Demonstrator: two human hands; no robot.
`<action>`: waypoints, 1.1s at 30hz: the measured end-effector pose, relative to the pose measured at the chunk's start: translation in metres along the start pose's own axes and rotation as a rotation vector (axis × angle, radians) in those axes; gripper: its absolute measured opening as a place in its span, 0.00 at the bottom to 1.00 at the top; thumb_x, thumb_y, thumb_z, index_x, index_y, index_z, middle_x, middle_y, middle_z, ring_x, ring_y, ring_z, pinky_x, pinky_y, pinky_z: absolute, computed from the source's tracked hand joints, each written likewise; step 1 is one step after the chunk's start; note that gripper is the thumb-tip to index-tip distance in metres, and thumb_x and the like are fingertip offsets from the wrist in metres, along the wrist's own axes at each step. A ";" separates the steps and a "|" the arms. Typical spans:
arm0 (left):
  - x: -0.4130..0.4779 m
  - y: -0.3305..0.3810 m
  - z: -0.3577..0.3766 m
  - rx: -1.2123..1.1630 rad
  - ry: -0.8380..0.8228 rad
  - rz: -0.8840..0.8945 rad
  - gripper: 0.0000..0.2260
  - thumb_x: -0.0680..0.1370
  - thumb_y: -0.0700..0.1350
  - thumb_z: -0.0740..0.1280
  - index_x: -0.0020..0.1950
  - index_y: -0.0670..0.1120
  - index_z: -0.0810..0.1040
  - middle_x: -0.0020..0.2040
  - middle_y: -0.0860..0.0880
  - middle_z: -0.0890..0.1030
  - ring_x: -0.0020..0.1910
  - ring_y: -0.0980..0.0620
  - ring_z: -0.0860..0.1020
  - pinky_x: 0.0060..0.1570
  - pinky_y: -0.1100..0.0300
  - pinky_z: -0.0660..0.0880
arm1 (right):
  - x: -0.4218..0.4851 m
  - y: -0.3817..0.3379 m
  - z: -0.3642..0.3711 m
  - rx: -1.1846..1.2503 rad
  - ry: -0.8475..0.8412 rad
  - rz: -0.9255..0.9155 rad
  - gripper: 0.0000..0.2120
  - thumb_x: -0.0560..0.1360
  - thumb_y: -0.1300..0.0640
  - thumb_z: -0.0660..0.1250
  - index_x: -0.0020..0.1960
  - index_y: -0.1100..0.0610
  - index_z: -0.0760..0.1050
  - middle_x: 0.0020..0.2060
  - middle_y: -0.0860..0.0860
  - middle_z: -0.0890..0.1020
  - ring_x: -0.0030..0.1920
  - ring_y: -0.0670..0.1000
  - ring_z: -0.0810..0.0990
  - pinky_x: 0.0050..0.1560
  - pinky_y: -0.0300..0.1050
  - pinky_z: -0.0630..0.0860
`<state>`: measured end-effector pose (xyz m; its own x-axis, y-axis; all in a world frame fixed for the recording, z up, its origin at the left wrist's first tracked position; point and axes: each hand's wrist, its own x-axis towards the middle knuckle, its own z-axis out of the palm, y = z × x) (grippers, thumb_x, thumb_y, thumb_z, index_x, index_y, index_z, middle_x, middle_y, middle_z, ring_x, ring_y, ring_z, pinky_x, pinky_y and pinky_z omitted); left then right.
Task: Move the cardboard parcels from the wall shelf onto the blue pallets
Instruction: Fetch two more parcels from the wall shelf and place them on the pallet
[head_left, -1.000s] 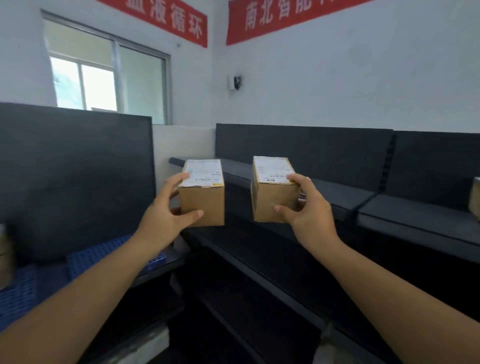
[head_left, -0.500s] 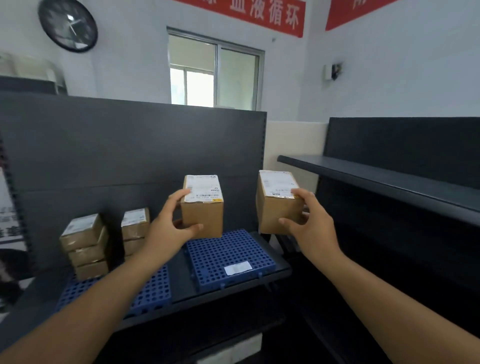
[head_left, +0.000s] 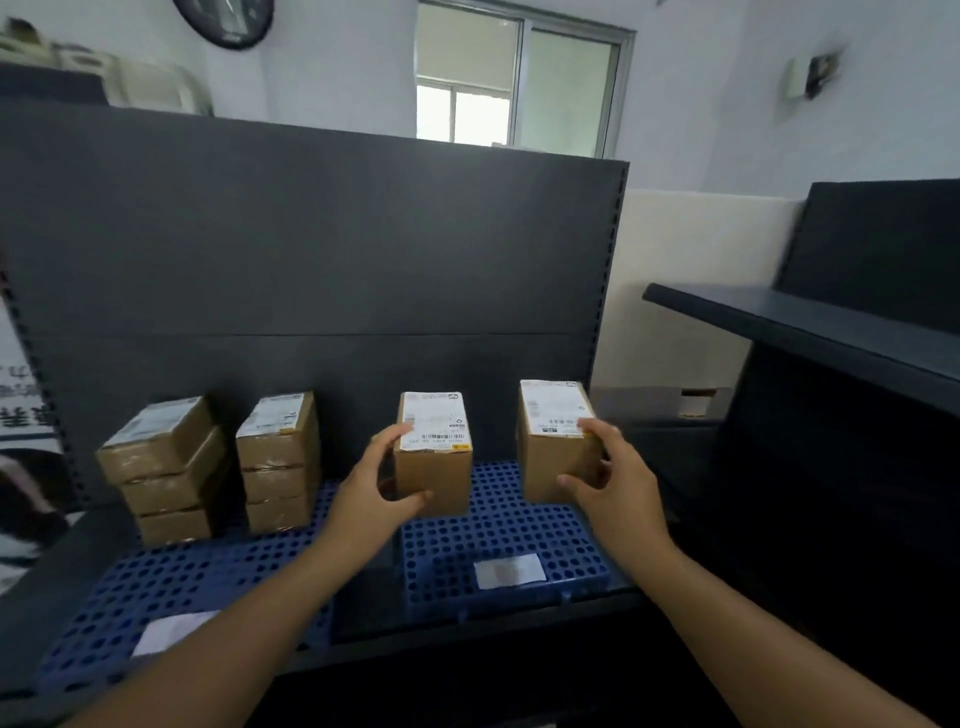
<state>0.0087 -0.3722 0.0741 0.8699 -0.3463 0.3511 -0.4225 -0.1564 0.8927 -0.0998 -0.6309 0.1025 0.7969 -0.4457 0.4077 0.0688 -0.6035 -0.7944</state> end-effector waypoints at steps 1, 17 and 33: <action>0.008 -0.009 0.010 0.007 0.002 -0.025 0.34 0.72 0.38 0.76 0.69 0.63 0.67 0.63 0.61 0.71 0.59 0.58 0.74 0.48 0.68 0.77 | 0.011 0.015 0.005 0.012 -0.022 0.006 0.31 0.70 0.60 0.76 0.65 0.39 0.68 0.64 0.46 0.73 0.61 0.49 0.74 0.58 0.53 0.79; 0.085 -0.130 0.090 0.118 0.078 -0.265 0.34 0.71 0.41 0.77 0.66 0.69 0.67 0.68 0.57 0.71 0.64 0.57 0.72 0.50 0.73 0.74 | 0.117 0.169 0.092 -0.015 -0.247 0.038 0.30 0.71 0.59 0.75 0.67 0.42 0.69 0.64 0.43 0.71 0.63 0.45 0.71 0.63 0.48 0.74; 0.114 -0.151 0.085 0.231 0.051 -0.269 0.36 0.71 0.41 0.77 0.64 0.73 0.63 0.67 0.59 0.71 0.59 0.62 0.72 0.48 0.77 0.71 | 0.132 0.185 0.122 -0.054 -0.276 -0.011 0.32 0.71 0.63 0.74 0.63 0.37 0.63 0.67 0.47 0.67 0.63 0.42 0.67 0.61 0.34 0.68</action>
<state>0.1502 -0.4671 -0.0451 0.9670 -0.2187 0.1311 -0.2179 -0.4423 0.8700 0.0912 -0.7209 -0.0452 0.9300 -0.2468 0.2725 0.0522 -0.6451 -0.7623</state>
